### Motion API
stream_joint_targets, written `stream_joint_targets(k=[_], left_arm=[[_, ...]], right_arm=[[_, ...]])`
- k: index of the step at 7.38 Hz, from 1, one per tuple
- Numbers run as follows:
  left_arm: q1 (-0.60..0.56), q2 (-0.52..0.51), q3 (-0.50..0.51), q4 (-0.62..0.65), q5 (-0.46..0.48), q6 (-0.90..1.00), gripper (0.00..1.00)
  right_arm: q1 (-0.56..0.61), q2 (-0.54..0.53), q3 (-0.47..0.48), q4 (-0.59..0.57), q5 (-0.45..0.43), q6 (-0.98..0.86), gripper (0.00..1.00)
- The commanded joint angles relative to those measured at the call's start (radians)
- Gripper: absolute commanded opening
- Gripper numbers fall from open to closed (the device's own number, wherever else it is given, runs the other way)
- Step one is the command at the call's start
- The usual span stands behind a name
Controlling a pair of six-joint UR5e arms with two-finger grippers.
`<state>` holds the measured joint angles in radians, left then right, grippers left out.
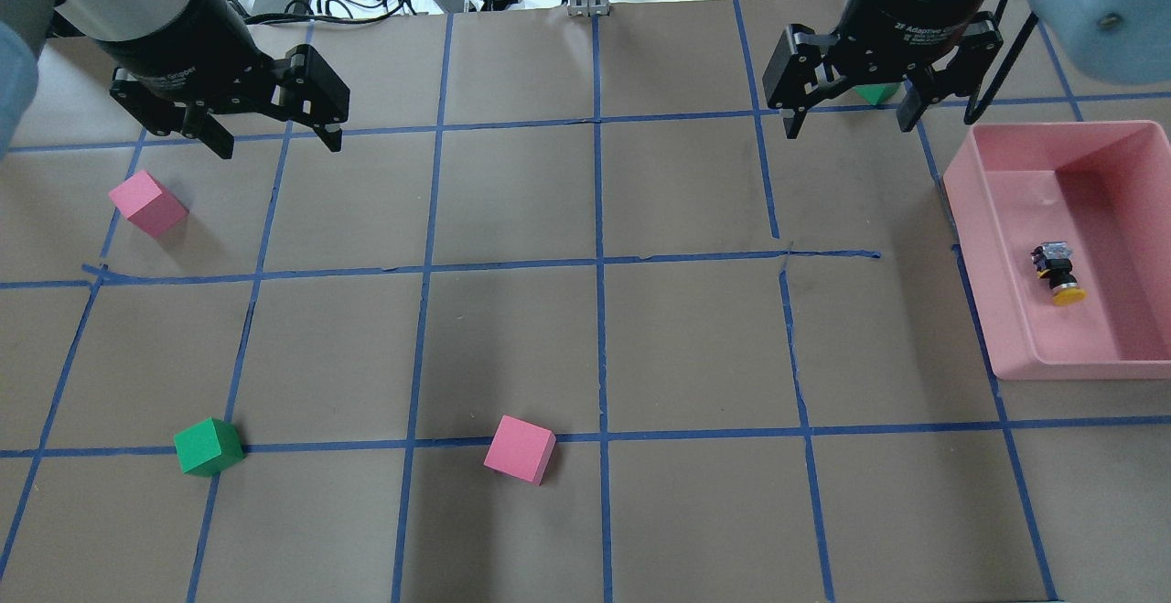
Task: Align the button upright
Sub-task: 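Move the right gripper toward the pink bin above the button switch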
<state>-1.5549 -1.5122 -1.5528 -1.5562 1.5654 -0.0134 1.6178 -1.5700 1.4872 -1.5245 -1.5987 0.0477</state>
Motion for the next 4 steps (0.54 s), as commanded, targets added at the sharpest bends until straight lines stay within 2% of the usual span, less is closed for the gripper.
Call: stream_joint_targets(k=[1, 3, 4], left_arm=[[-0.001, 0.001, 0.002, -0.001, 0.004, 0.001, 1.0], [-0.001, 0.001, 0.002, -0.001, 0.004, 0.001, 1.0], [-0.001, 0.001, 0.0, -0.001, 0.002, 0.001, 1.0]], right_arm=[[-0.115, 0.004, 0.002, 0.001, -0.026, -0.031, 1.0], [-0.279, 0.004, 0.016, -0.011, -0.038, -0.255, 1.0], [-0.335, 0.007, 0.033, -0.003, -0.038, -0.297, 1.0]])
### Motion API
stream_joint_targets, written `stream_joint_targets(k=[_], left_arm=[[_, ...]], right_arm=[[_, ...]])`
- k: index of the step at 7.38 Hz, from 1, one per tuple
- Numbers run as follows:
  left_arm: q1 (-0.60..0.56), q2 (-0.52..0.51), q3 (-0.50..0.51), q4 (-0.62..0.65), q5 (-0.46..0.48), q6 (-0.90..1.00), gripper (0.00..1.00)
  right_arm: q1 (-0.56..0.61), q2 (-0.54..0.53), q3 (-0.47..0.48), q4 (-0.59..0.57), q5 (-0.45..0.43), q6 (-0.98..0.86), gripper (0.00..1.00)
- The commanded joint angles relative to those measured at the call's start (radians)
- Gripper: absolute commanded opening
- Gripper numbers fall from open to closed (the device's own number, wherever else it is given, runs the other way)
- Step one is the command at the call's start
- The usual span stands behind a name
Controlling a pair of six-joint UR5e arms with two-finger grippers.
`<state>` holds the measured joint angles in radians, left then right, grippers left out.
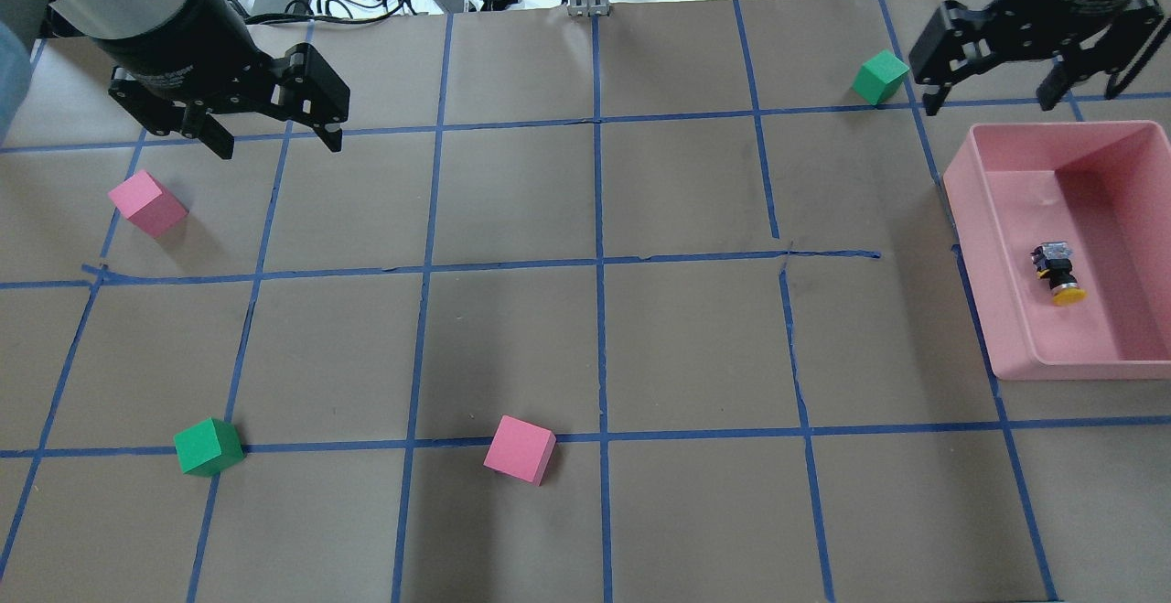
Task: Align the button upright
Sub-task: 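Lower the right gripper into the bin and grasp the black button switch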
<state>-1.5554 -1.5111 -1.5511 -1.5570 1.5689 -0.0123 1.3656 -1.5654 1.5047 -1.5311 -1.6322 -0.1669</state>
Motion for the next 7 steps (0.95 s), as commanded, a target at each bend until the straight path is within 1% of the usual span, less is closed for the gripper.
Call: stream_joint_targets(k=[1, 2, 3, 4, 5, 6, 7], left_arm=[[0.0, 0.0, -0.001, 0.0, -0.001, 0.0, 1.0], [0.0, 0.0, -0.001, 0.0, -0.004, 0.0, 1.0], [0.0, 0.0, -0.001, 0.0, -0.003, 0.0, 1.0], [0.0, 0.0, 0.0, 0.0, -0.003, 0.002, 1.0], [0.0, 0.0, -0.001, 0.0, -0.004, 0.002, 1.0], [0.0, 0.0, -0.001, 0.0, -0.003, 0.002, 1.0], [-0.002, 0.0, 0.0, 0.0, -0.004, 0.002, 1.0]], right_arm=[[-0.152, 0.007, 0.055, -0.012, 0.006, -0.174, 1.0], [-0.233, 0.027, 0.115, -0.082, 0.011, -0.23, 1.0], [-0.294, 0.053, 0.202, -0.25, 0.011, -0.314, 1.0], [-0.328, 0.092, 0.283, -0.396, 0.009, -0.413, 1.0], [-0.362, 0.135, 0.328, -0.502, 0.014, -0.428, 1.0], [-0.371, 0.196, 0.344, -0.527, 0.014, -0.431, 1.0], [-0.372, 0.227, 0.345, -0.562, 0.006, -0.434, 1.0]])
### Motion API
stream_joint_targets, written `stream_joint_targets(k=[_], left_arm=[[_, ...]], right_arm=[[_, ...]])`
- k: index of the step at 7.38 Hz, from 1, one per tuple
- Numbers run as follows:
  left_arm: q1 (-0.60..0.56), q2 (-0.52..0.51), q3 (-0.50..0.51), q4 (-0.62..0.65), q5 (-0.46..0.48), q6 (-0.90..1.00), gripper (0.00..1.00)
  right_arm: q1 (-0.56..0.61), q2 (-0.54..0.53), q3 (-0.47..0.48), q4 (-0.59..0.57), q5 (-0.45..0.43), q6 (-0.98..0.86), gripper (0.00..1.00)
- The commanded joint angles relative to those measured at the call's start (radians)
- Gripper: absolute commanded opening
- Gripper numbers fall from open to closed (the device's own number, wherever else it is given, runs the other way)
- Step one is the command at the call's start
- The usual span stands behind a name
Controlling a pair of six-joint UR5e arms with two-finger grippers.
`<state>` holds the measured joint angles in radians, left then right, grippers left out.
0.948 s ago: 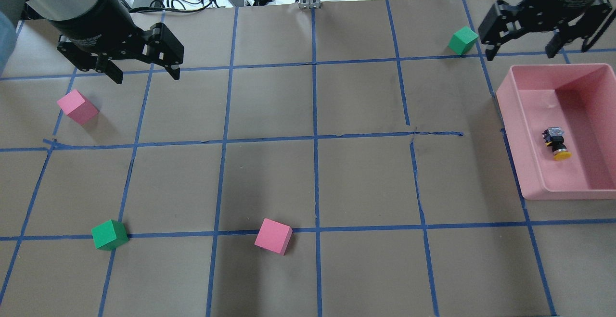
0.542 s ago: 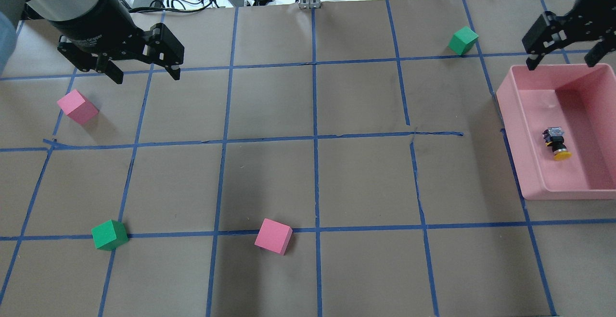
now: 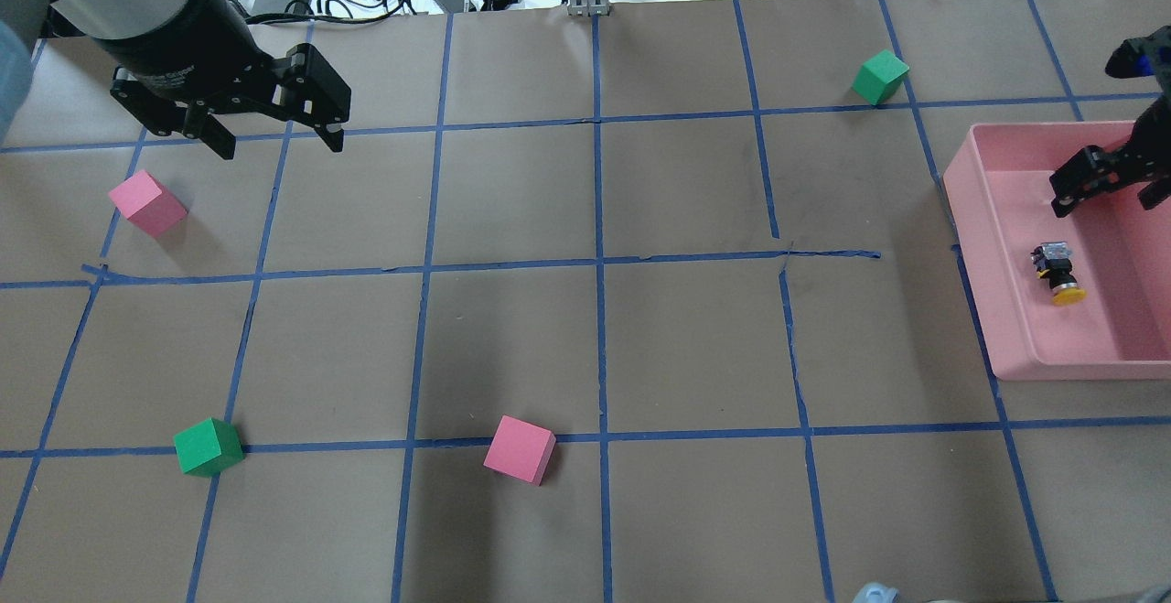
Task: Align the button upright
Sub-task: 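Lower the right gripper into the bin and grasp the black button switch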
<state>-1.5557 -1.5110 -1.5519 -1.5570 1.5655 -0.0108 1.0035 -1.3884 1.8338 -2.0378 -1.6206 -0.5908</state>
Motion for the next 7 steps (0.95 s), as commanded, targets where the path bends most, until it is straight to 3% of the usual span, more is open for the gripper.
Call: stream_joint_targets(k=[1, 7], left_arm=[[0.0, 0.002, 0.001, 0.0, 0.004, 0.002, 1.0], [0.0, 0.0, 0.003, 0.0, 0.004, 0.002, 1.0]], right_arm=[[-0.009, 0.078, 0.018, -0.061, -0.008, -0.012, 1.0], [-0.011, 0.209, 0.018, -0.124, -0.059, 0.005, 1.0]])
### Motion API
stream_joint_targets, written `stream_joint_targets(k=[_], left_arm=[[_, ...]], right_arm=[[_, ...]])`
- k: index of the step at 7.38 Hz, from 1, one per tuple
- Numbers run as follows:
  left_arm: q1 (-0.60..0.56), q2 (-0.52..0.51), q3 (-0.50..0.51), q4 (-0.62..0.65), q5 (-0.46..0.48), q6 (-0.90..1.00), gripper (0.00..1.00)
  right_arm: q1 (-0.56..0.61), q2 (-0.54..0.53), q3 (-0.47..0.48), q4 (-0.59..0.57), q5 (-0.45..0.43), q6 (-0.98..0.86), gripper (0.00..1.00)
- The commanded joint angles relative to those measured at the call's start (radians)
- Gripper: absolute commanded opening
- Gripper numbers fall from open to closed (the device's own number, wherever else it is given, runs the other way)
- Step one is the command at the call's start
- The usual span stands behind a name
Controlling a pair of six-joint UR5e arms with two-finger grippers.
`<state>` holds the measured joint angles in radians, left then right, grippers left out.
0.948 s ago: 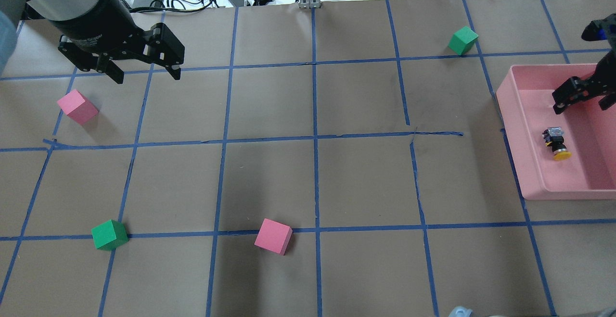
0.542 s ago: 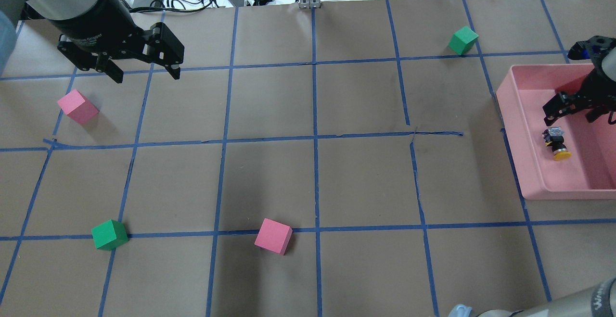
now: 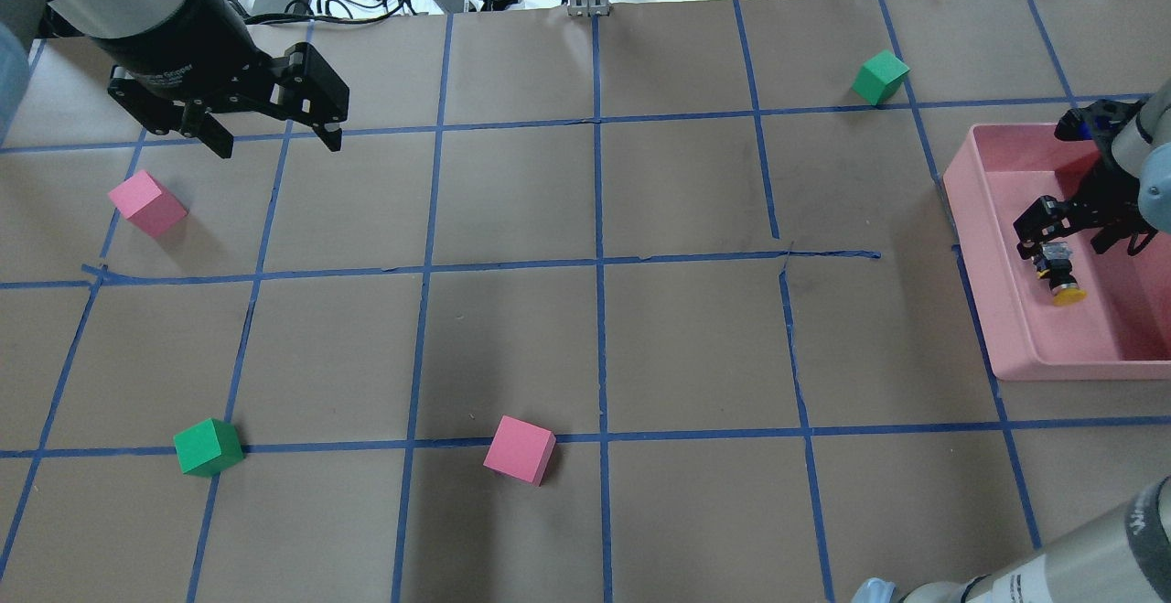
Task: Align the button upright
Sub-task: 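Lower the right gripper into the bin and grasp the black button switch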
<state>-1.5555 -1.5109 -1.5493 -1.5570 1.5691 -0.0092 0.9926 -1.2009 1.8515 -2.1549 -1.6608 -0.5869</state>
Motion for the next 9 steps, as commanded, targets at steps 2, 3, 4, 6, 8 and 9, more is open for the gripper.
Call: stream_joint_targets(k=[2, 3, 4, 6, 8, 9], left_arm=[[0.0, 0.001, 0.0, 0.0, 0.0, 0.0, 1.0], [0.0, 0.001, 0.0, 0.0, 0.0, 0.0, 1.0], [0.0, 0.001, 0.0, 0.0, 0.0, 0.0, 1.0], [0.0, 0.001, 0.0, 0.0, -0.001, 0.0, 1.0], [0.002, 0.001, 0.002, 0.0, 0.0, 0.0, 1.0], [0.002, 0.001, 0.002, 0.0, 0.0, 0.0, 1.0]], right_arm=[[0.0, 0.043, 0.0, -0.008, -0.049, 0.001, 1.0], [0.0, 0.044, -0.001, -0.008, -0.05, -0.001, 0.9], [0.0, 0.043, -0.003, -0.008, -0.069, -0.001, 0.21], [0.0, 0.043, -0.005, -0.005, -0.073, 0.016, 0.0], [0.0, 0.031, -0.006, 0.007, -0.07, 0.021, 0.0], [0.0, 0.008, -0.02, 0.039, -0.069, 0.021, 0.0]])
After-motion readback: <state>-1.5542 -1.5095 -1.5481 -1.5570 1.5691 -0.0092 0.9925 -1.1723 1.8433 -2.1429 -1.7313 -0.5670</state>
